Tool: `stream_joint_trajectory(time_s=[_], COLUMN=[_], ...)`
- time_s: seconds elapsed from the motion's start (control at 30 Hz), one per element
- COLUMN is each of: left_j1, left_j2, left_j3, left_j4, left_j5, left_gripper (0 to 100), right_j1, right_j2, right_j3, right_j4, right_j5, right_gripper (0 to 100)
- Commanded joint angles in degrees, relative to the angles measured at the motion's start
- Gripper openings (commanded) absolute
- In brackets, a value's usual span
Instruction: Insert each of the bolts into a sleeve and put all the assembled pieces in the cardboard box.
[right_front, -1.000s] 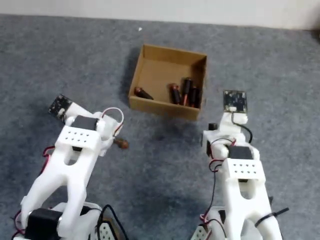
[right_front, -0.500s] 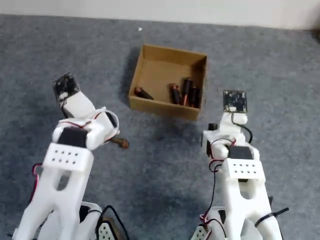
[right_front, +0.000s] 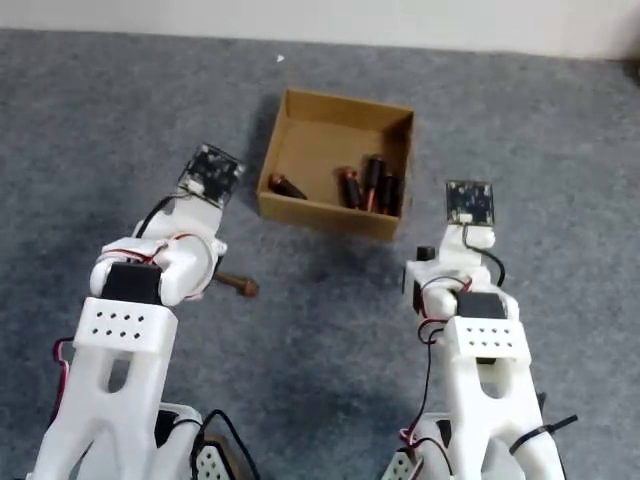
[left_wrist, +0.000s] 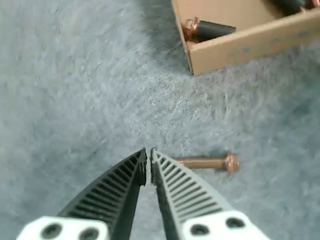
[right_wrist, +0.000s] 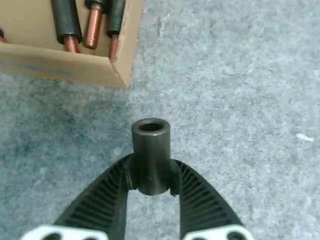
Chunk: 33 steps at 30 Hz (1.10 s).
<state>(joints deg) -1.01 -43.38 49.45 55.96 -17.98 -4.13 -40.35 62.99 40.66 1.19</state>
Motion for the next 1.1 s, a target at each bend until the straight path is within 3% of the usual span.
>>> stream_joint_trajectory(time_s=[0.0, 0.2, 0.67, 0.8, 1.07], left_j1=[0.75, 3.21, 6.29, 6.29, 6.37], left_j2=[0.84, 14.99, 33.98, 37.23, 49.10], left_j3=[-1.89, -11.56, -19.30, -20.53, -28.62], left_j4=[3.25, 12.31, 12.31, 12.40, 12.40], left_j5=[-8.88, -19.43, -46.24, -49.93, -50.11], left_gripper=[7, 16, 18, 18, 18], right_j1=[0.66, 0.66, 0.66, 0.66, 0.66], right_j2=[-1.80, -1.80, -1.80, -1.80, -1.80], right_j3=[-0.40, -0.40, -0.40, -0.40, -0.40], right_j4=[-1.89, -1.89, -1.89, -1.89, -1.89], right_j5=[0.09, 0.09, 0.09, 0.09, 0.09], right_gripper=[0.5, 0.5, 0.5, 0.5, 0.5])
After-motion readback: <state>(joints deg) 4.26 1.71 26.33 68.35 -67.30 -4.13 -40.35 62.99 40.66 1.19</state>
